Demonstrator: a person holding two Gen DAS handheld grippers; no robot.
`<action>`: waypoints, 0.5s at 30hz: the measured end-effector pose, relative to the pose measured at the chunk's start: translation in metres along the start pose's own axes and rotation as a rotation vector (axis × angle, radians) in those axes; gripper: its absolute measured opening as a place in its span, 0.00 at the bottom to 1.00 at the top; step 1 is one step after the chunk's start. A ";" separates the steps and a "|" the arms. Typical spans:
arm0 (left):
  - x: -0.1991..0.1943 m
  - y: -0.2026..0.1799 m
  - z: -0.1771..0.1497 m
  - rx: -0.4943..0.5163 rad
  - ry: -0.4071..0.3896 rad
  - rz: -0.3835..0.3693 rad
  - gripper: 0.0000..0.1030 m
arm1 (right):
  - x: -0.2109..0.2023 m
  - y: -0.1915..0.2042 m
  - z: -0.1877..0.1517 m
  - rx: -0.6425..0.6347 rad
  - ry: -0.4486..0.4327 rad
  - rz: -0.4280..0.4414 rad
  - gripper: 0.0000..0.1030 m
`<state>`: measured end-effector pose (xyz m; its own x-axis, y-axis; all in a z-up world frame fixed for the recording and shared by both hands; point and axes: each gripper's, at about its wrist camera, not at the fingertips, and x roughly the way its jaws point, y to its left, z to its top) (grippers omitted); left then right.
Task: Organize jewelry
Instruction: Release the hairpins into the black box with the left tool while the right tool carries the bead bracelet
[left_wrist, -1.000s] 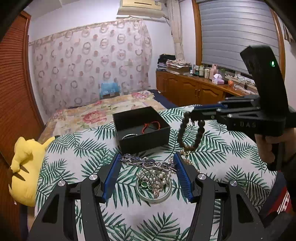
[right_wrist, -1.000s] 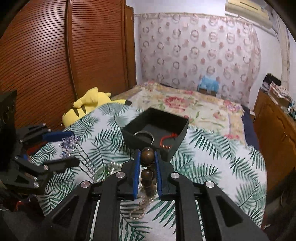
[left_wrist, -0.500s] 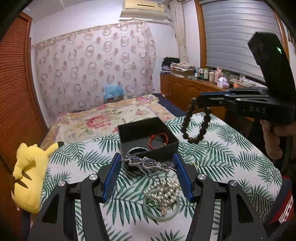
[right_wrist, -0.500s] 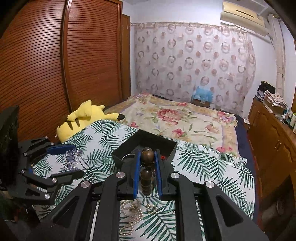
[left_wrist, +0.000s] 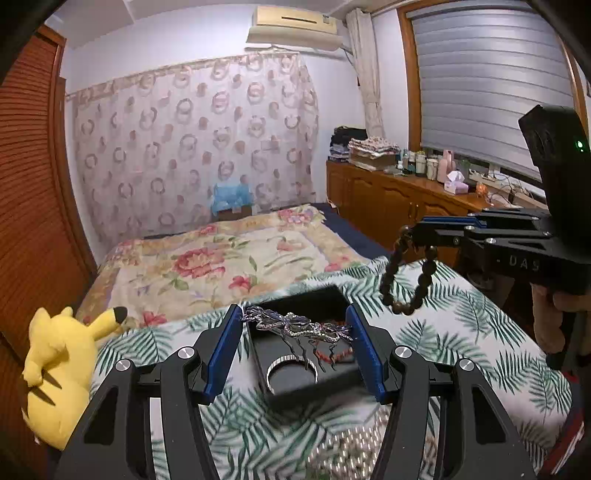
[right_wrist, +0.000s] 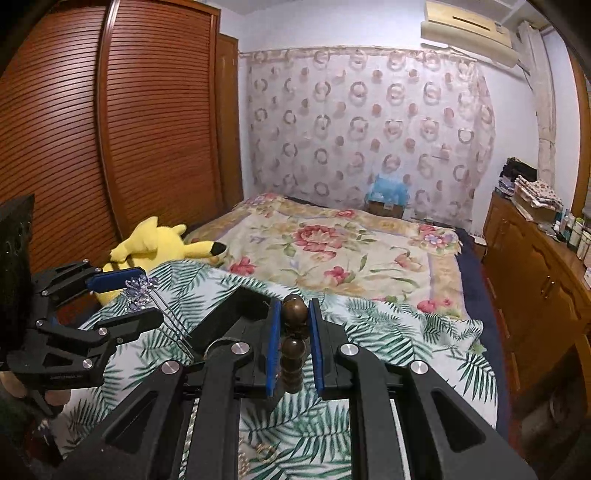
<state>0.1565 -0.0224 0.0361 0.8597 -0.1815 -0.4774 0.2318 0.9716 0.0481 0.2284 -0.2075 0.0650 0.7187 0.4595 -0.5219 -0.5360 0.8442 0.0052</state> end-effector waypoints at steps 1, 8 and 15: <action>0.006 0.001 0.002 0.004 0.000 0.006 0.54 | 0.003 -0.001 0.002 0.003 0.002 -0.001 0.16; 0.052 0.016 0.002 -0.046 0.065 -0.001 0.54 | 0.026 -0.006 0.008 0.030 0.021 0.016 0.16; 0.081 0.019 -0.002 -0.060 0.119 -0.003 0.55 | 0.050 -0.003 0.008 0.047 0.052 0.050 0.16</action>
<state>0.2294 -0.0187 -0.0031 0.7980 -0.1690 -0.5785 0.2039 0.9790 -0.0047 0.2693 -0.1847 0.0455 0.6670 0.4872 -0.5637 -0.5482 0.8333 0.0715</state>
